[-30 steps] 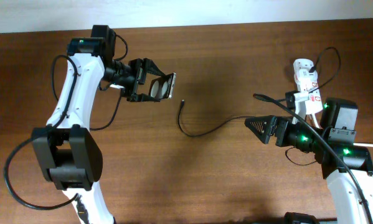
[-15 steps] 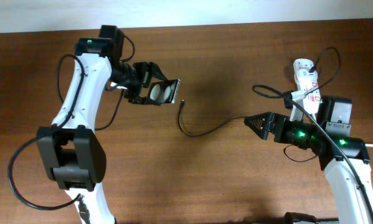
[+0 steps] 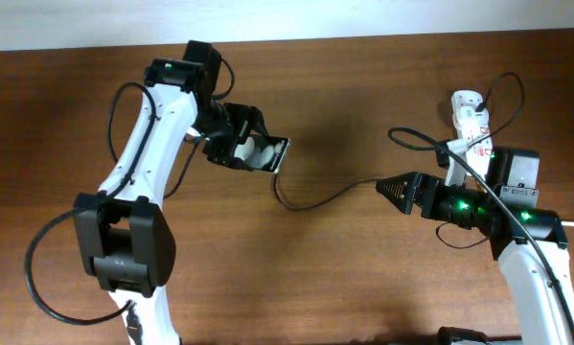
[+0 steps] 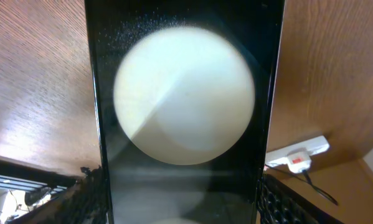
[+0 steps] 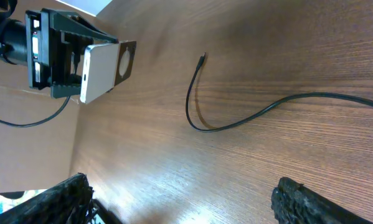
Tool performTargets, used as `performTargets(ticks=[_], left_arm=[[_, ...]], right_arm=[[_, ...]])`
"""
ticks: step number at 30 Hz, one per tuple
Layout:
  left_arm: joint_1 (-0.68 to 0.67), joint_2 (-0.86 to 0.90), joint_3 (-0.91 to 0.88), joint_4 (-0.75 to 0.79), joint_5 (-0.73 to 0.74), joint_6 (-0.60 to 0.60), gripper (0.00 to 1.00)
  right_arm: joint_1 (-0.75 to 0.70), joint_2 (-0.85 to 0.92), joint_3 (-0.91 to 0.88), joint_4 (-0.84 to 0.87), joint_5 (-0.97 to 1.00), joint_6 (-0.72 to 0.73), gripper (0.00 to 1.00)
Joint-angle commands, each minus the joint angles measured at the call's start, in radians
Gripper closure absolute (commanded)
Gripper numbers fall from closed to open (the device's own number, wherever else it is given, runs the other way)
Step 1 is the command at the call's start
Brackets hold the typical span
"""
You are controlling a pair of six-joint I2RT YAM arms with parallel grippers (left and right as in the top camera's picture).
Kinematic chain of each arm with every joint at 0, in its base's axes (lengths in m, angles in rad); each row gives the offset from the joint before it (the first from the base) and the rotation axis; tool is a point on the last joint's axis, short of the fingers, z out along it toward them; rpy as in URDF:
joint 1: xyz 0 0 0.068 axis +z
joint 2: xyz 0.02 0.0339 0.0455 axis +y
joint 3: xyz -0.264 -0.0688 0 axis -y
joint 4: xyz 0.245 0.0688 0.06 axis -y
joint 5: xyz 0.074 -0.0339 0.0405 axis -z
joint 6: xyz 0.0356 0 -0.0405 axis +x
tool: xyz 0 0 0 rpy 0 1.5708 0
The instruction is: Plug charger to phone and switch on socket
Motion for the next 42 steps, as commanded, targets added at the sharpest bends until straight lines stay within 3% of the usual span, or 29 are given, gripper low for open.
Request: performTargets(ticks=[1,13,26,34,42], left_arm=[[-0.013,-0.054,0.025,0.003,-0.021,-0.01,1.0],[-0.048,-0.054,0.025,0.014,-0.093,-0.01,1.0],[-0.084,-0.054,0.025,0.028,-0.1,-0.011,1.0],[-0.085,-0.053,0.025,0.027,-0.11,-0.01,1.0],[-0.123,-0.052,0.025,0.033,-0.139,-0.011,1.0]], right_arm=[[-0.001,0.005,0.023,0.003,0.005,-0.005,0.04],[0.054,0.011,0.023,0.031,0.01,0.004,0.06],[0.301,0.13,0.023,0.321,0.126,0.353,0.16],[0.5,0.199,0.023,0.515,0.338,0.556,0.22],[0.609,0.199,0.023,0.562,0.452,0.563,0.22]])
